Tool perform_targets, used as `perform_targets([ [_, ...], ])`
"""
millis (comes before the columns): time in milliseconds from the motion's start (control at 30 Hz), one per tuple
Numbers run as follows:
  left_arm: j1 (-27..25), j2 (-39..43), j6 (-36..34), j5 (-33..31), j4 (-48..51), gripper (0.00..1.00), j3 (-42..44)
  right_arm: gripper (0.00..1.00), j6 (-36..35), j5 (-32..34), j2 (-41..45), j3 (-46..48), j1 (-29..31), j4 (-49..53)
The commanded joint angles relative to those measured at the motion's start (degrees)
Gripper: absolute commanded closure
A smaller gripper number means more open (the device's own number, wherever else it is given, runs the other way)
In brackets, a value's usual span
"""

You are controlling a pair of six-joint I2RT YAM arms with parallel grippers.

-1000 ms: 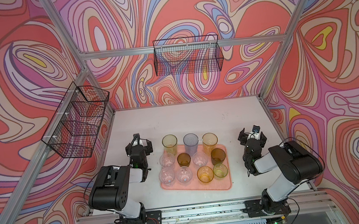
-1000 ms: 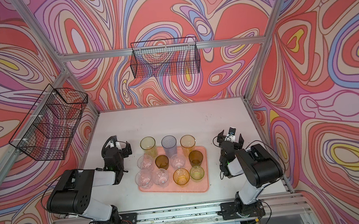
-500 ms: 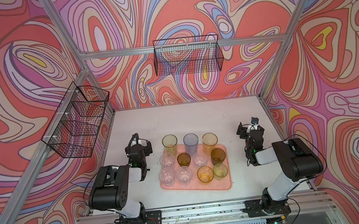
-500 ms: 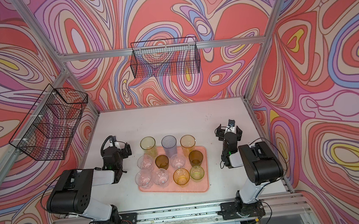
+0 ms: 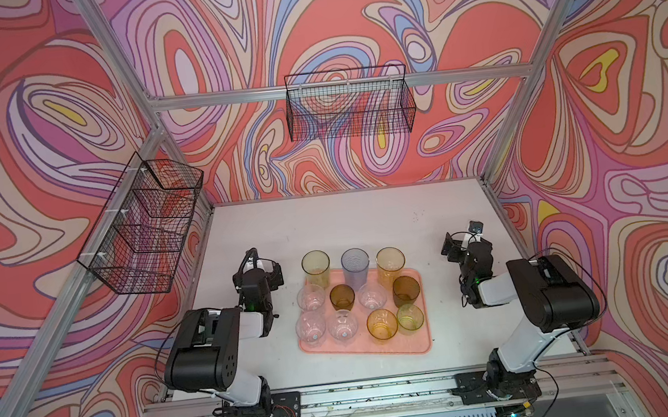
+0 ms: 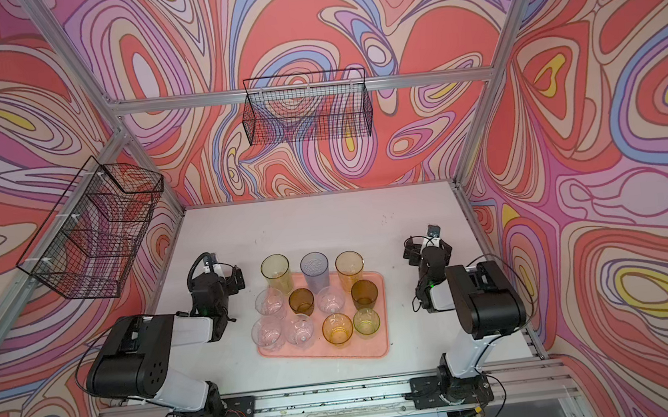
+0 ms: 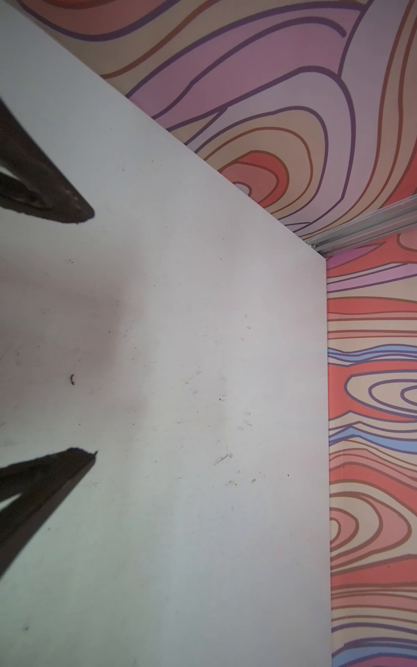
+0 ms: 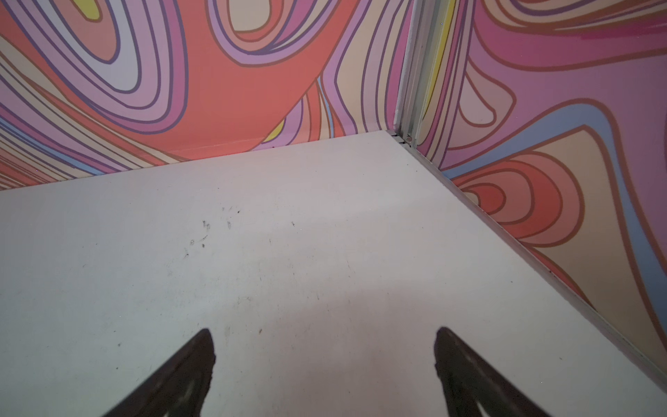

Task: Place the glasses into the tray

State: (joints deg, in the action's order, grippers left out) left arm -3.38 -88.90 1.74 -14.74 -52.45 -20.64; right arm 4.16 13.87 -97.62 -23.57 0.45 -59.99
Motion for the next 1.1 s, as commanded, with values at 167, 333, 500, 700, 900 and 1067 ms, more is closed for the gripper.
perform_targets([
  [167,0.3,0.3,0.3,0.5,-0.4,0.00,-0.2,0.02,0.5,-0.6,-0.7,-0.8,-0.1,0.3],
  [333,0.3,0.3,0.3,0.6,-0.3,0.00,-0.2,0.02,0.5,-0.6,-0.7,-0.8,-0.1,0.4],
  [500,0.3,0.2,0.3,0.5,-0.3,0.00,-0.3,0.02,0.1,-0.7,-0.7,-1.4,-0.1,1.5],
  [700,0.3,0.1,0.5,0.6,0.1,0.00,-0.6,0.02,0.1,-0.8,-0.7,-1.4,-0.1,1.6],
  [900,0.4,0.0,0.7,0.9,0.8,0.00,-0.9,0.02,0.1,-0.7,-0.7,-1.5,-0.1,1.6],
  [1067,0.5,0.3,0.5,0.9,0.0,0.00,-0.5,0.02,0.1,-0.7,-0.6,-1.3,-0.1,1.4],
])
